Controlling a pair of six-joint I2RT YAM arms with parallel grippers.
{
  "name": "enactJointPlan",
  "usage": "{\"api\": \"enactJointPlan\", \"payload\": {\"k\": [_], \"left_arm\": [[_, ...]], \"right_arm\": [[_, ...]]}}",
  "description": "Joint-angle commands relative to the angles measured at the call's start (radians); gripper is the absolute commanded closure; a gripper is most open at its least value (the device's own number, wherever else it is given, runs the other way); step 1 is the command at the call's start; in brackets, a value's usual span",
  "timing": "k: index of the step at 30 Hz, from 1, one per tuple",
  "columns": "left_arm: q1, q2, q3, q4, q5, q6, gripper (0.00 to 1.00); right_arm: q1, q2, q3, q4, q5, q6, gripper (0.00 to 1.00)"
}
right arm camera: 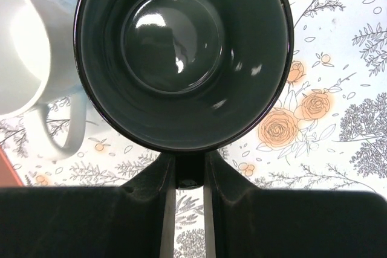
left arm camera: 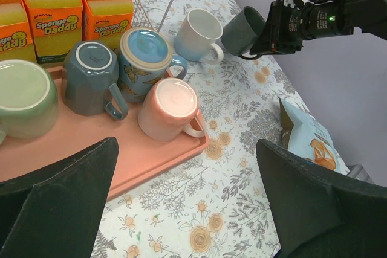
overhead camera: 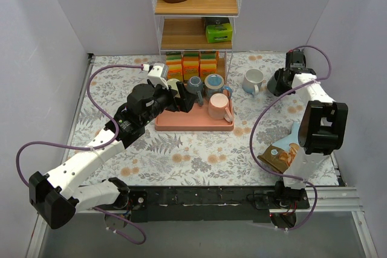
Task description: Turn the mug right side up
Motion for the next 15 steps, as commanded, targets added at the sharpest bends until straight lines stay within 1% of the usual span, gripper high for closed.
{"api": "enactJointPlan", "payload": {"k": [1, 9, 15], "left_arm": [[-0.005, -0.025, 0.02, -0.015, -0.002, 0.012, 0.02], [-0.005, -0.03, 0.009, -0.023, -0.008, 0.007, 0.02], [-0.005, -0.012, 0.017, -0.04, -0.015, 0.015, 0.02]], "right_arm": [[0.0, 0.025, 0.061, 0.11, 0.064, -0.027, 0.99], [0.011, 0.076, 0.058, 0.133, 0.055, -0.075, 0.99], [0.043, 0.105, 0.058, 0.158, 0.084, -0.092, 0.99]]}}
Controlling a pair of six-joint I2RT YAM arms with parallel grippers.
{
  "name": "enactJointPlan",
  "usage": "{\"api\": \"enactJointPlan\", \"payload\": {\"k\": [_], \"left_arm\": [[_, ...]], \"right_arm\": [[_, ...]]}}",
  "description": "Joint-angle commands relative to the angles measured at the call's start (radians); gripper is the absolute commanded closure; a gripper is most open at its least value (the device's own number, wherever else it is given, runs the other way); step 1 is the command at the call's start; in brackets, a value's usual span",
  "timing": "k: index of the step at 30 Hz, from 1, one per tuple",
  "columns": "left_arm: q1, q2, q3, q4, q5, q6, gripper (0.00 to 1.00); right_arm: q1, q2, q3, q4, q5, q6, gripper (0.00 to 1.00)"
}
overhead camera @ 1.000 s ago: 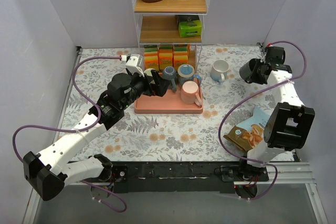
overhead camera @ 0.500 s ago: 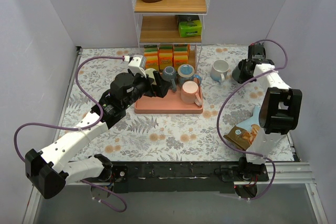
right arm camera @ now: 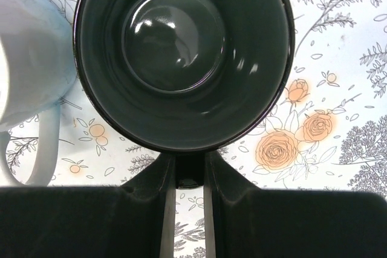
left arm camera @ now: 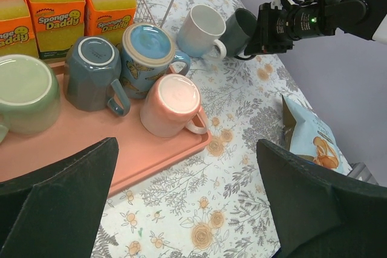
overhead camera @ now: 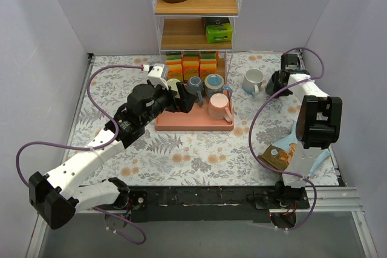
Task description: Turn the mug right side up
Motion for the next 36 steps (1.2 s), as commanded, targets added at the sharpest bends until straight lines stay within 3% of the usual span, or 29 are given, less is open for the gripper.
{"api": "enactJointPlan", "payload": {"k": [1, 6, 10, 22, 29, 36], "left_arm": [[-0.005, -0.005, 0.015, -0.028, -0.015, 0.018, 0.02], [-0.006, 0.002, 0.004, -0.051, -0.03, 0.021, 0.02], [-0.005, 0.01, -0.002, -0.064, -0.048, 0.021, 0.02], [-0.005, 0.045, 0.015, -0.115, -0.05, 0.006, 0.02], [0.003, 0.123, 0.055, -0.167, -0.105, -0.074, 0.02], [0.02, 0.206, 0.112, -0.255, -0.076, -0.118, 0.02]], "right_arm": [[0.03, 0.011, 0.056, 0.098, 0.043, -0.025, 0.99], [0.035, 0.015, 0.06, 0.076, 0.096, -0.012, 0.99], [0.035, -0.005, 0.045, 0.085, 0.088, -0.015, 0.75], [0.035, -0.005, 0.149, 0.007, 0.047, -0.002, 0.49], [0.035, -0.158, 0.154, -0.063, -0.042, 0.058, 0.34], [0.035, -0.336, 0.079, -0.166, -0.163, 0.129, 0.31]]}}
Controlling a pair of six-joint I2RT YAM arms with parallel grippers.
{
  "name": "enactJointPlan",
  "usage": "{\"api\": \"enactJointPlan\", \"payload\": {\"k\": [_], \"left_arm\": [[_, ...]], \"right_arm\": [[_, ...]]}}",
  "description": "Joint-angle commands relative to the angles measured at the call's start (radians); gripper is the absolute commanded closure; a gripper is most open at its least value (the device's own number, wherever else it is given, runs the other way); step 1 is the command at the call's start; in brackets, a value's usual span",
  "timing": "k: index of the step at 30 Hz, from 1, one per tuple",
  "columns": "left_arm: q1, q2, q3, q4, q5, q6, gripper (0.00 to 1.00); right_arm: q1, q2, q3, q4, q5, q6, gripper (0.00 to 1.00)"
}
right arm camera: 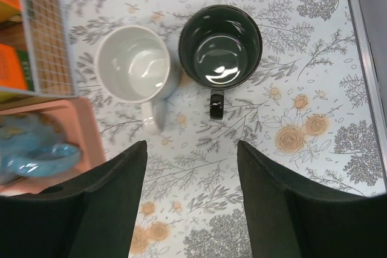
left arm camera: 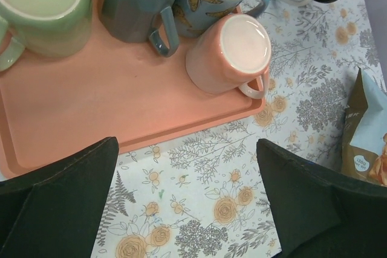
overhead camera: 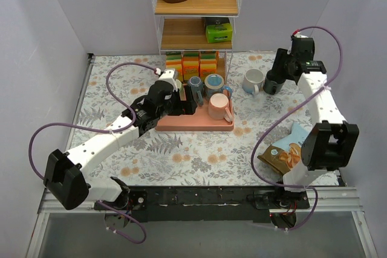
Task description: Turn the mug right side up
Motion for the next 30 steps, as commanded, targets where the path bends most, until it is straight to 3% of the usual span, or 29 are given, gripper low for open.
{"api": "enactJointPlan", "payload": {"k": [1, 6, 8, 12, 17, 21, 30], "left_arm": [[0.015, 0.029, 0.059, -0.072, 0.027, -0.03, 0.02], [0.006, 0.108, 0.133, -0.089, 0.159, -0.123, 0.02], [-0.044, 0.157, 0.162, -0.092, 0.149, -0.181, 0.02], [-0.172, 0.301, 0.297, -0.141, 0.035, -0.284, 0.02], [-0.265, 0.568, 0.577, -0.278, -0.078, -0.43, 0.02], [-0.291, 0.731, 0.785, -0.5, -0.112, -0.576, 0.02], [-0.301, 0.921, 1.041, -0.698, -0.224, -0.777, 0.03]], "right_arm": [[-0.002, -0.14, -0.047, -0.072, -0.114, 0.063, 0.31], [-0.002, -0.241, -0.108, -0.145, -0.197, 0.119, 0.32], [-0.002, -0.278, -0.127, -0.159, -0.216, 0.138, 0.33], [-0.002, -0.336, -0.199, -0.161, -0.233, 0.173, 0.33], [-0.003, -0.41, -0.239, -0.18, -0.185, 0.234, 0.34], [-0.006, -0.447, -0.239, -0.237, -0.2, 0.309, 0.38], [-0.003, -0.596, -0.404, -0.155, -0.228, 0.326, 0.39]]}}
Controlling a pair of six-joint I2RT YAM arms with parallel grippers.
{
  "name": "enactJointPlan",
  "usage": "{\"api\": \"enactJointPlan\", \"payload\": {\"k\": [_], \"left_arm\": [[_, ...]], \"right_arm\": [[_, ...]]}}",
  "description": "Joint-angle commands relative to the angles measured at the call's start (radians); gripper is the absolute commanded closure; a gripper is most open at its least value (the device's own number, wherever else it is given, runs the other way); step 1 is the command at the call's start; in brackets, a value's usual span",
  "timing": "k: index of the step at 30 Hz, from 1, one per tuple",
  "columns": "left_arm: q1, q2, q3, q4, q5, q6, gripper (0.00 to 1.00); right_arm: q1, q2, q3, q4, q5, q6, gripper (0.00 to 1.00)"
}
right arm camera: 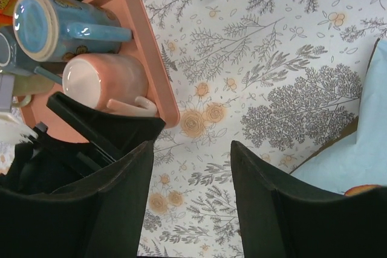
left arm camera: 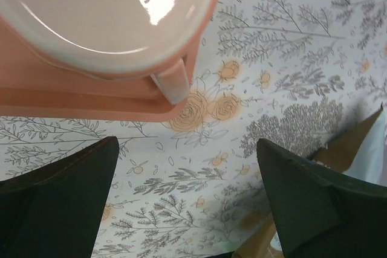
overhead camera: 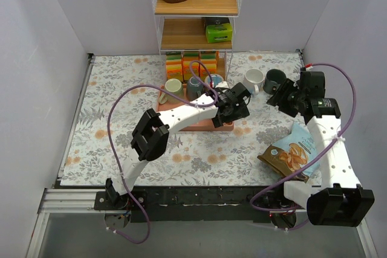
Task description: Turn the mug right side up
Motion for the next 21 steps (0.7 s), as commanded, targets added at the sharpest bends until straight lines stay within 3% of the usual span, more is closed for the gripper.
{"api": "enactJointPlan", "payload": {"k": [1, 12, 21], "left_arm": [[-0.001, 0.023, 0.127, -0.148, -0.116, -0.134, 0.03], [0.019, 0.057, 0.124, -0.164, -0.14, -0.284, 0.27], [0.051, 0.048, 0.062, -0.113, -0.151, -0.289, 0.32]], "right_arm": [[-0.004, -0.053, -0.031, 0.045, -0.002, 0.014, 0.39], [0.032, -0.136, -0.106, 0.035, 0.007, 0.003, 0.4], [0.051, -0.138, -0.109, 0.019, 0.041, -0.02, 0.41]]}}
